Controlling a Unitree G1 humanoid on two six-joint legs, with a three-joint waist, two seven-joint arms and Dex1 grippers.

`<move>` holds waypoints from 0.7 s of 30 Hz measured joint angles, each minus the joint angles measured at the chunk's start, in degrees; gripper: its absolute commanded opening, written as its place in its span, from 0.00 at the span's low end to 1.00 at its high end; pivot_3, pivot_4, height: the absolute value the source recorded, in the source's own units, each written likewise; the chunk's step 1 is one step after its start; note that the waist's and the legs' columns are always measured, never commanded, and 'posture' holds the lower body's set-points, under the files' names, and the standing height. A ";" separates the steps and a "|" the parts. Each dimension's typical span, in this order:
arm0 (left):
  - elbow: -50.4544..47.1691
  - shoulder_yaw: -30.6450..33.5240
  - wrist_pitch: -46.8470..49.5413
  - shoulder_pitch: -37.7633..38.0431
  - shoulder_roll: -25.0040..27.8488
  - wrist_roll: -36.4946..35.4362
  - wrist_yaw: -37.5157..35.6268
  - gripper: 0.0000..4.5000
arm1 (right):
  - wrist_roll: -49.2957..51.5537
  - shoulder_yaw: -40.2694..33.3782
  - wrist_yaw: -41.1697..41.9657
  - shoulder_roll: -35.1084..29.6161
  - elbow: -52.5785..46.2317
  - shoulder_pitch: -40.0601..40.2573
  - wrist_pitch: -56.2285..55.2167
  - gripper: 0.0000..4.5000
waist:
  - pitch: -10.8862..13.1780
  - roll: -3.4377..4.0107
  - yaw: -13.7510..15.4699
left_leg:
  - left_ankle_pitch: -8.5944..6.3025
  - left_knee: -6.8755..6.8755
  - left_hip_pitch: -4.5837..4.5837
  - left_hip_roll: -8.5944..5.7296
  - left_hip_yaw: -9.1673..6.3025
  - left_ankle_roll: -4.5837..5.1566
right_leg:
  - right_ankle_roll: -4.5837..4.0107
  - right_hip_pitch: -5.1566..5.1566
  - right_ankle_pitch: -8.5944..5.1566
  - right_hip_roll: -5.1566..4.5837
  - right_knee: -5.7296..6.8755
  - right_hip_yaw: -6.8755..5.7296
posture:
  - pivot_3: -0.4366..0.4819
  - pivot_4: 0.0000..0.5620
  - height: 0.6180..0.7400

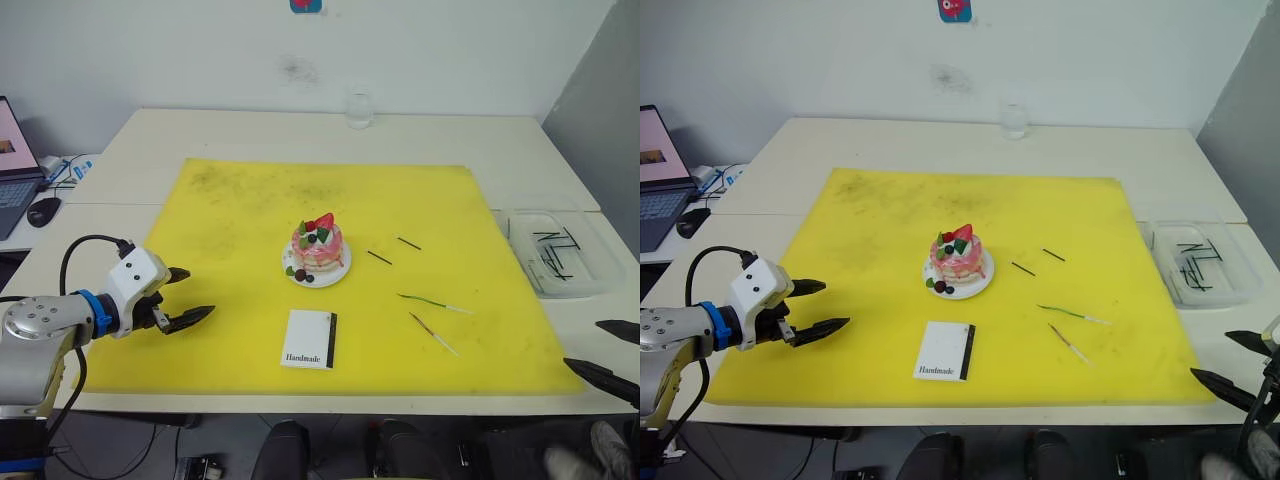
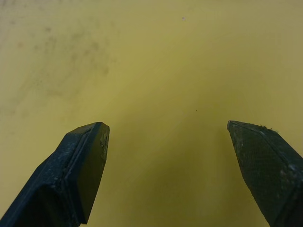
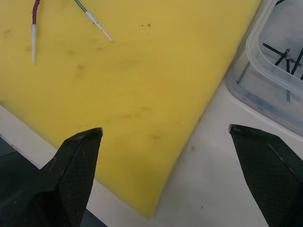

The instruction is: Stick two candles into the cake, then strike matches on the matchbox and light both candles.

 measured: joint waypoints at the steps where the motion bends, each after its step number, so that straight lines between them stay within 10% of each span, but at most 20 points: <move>1: 0.00 0.00 0.00 0.00 0.00 0.00 0.00 0.99 | 0.00 0.00 0.00 0.00 0.00 0.00 0.00 1.00 | 0.00 0.00 0.00 | 0.00 0.00 0.00 0.00 0.00 0.00 | 0.00 0.00 0.00 0.00 0.00 0.00 | 0.48 0.27 0.96; 21: 0.21 -0.16 2.92 -2.29 1.96 -2.21 -5.86 0.99 | 0.00 -0.07 0.13 1.65 -0.03 0.54 -1.22 1.00 | 0.00 -0.01 -0.50 | 0.00 0.00 0.01 -0.01 0.03 0.00 | 0.02 -0.01 0.01 -0.01 0.00 0.04 | 0.48 0.27 0.96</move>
